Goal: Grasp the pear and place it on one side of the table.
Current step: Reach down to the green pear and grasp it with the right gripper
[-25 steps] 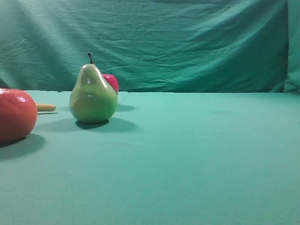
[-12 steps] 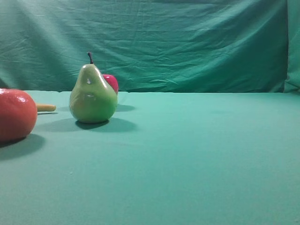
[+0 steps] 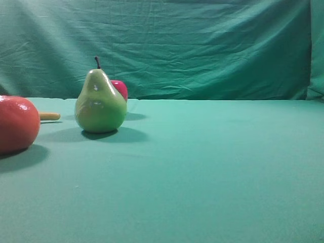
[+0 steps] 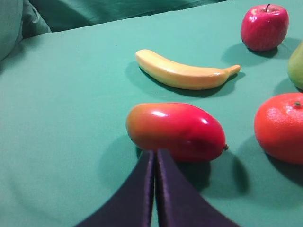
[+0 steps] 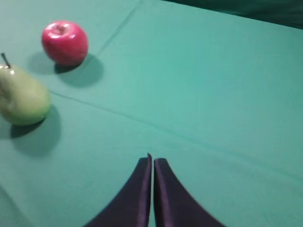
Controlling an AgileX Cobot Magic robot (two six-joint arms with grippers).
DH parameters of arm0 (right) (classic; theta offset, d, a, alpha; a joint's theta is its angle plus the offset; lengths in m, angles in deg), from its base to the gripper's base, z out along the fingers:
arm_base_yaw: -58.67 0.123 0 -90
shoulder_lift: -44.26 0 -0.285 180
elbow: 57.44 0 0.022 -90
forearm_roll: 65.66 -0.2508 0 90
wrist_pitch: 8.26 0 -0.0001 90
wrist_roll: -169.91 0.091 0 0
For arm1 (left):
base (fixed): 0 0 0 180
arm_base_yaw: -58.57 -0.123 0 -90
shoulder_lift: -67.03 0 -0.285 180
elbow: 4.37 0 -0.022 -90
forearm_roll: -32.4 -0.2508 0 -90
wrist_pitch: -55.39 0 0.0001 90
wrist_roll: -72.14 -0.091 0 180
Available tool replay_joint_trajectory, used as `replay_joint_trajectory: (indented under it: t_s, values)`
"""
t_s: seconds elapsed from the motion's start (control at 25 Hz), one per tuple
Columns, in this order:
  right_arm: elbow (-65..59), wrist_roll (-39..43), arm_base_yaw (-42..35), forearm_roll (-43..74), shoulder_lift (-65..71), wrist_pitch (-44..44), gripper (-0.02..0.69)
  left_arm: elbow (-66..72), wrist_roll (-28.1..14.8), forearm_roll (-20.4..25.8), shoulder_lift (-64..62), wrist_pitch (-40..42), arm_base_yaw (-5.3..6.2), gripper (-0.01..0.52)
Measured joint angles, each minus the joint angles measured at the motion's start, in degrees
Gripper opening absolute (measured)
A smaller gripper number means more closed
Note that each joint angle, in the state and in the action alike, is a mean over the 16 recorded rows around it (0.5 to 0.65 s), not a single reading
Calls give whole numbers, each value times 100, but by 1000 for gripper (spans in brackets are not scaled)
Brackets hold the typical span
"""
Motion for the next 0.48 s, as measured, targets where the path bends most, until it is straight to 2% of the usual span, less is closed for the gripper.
replay_joint_trajectory:
  t_s: [0.16,0.48]
  values:
    - [741,-381,560,-49,1011,-91,92,0,0,0,0,0,0,0]
    - [2182,-746,1372,-175,2709,-333,405,0,0,0,0,0,0,0]
